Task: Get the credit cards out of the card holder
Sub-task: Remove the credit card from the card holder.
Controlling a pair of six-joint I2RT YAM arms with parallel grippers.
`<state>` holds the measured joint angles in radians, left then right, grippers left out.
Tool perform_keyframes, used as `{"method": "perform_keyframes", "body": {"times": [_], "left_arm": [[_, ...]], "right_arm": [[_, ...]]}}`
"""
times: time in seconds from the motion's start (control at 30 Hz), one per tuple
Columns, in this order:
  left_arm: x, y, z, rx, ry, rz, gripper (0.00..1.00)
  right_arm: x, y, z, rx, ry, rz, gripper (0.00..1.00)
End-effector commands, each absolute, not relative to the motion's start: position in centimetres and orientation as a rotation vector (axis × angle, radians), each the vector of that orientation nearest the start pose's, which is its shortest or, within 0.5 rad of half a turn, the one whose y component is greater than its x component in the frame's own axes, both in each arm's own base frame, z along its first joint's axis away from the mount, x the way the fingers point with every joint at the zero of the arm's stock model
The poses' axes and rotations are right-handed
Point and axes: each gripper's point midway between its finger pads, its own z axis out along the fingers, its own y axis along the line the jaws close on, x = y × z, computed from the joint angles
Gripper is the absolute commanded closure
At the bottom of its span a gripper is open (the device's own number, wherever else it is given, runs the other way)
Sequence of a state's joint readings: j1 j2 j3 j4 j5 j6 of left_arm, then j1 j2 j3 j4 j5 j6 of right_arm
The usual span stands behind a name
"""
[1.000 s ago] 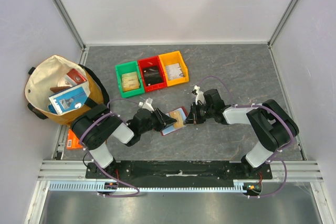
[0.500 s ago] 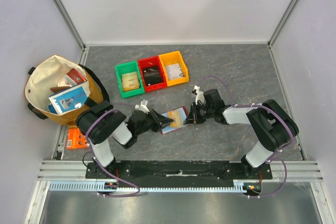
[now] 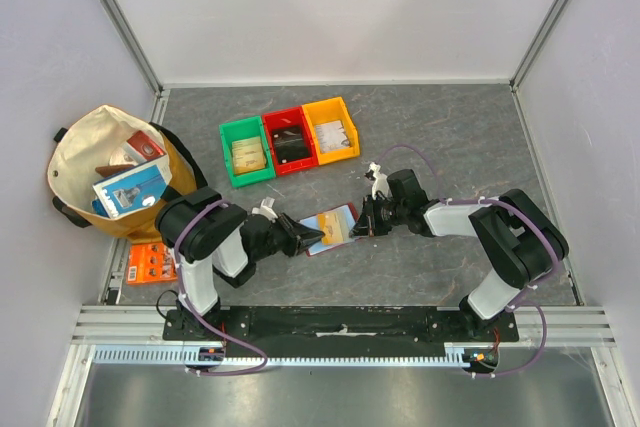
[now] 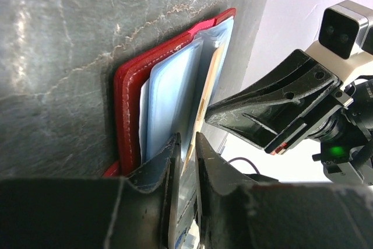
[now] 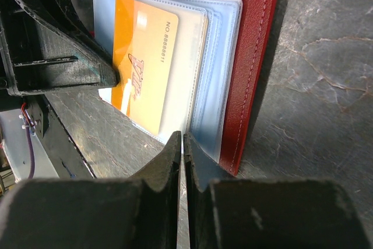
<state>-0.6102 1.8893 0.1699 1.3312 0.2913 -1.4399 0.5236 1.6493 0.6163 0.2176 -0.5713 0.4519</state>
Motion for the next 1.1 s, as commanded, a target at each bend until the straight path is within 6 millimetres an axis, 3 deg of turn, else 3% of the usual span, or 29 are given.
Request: {"method": "perform_keyframes", "body": {"times": [0.0, 0.17, 0.2, 0.3, 0.7, 0.9, 1.07], "left_arm": [[23.3, -27.7, 5.4, -0.603, 2.078, -1.624, 0.76], [23.4, -27.9, 5.0, -0.553, 2.097, -1.591, 0.78], [23.4, -27.8, 5.0, -0.547, 2.095, -1.585, 0.86], [23.3, -27.4, 5.0, -0.525, 2.101, -1.550, 0.98], [21.7, -23.9, 2.4, -0.434, 2.289, -1.185, 0.98], [21.4, -21.8, 3.7, -0.395, 2.264, -1.052, 0.98], [21.7, -20.4, 5.9, -0.406, 2.189, -1.005, 0.98]], "right_arm": [[23.4, 23.6, -1.8, -0.352, 2.615, 0.896, 0.89], [23.5, 23.6, -1.8, -0.355, 2.611, 0.898, 0.89], [23.5, 23.6, -1.8, -0.353, 2.613, 0.895, 0.88], [23.5, 23.6, -1.7, -0.354, 2.610, 0.895, 0.89], [23.9, 23.6, -1.1, -0.350, 2.589, 0.889, 0.88], [24.5, 23.9, 0.1, -0.351, 2.558, 0.893, 0.86], [25.2, 24.5, 2.2, -0.343, 2.510, 0.920, 0.77]]}}
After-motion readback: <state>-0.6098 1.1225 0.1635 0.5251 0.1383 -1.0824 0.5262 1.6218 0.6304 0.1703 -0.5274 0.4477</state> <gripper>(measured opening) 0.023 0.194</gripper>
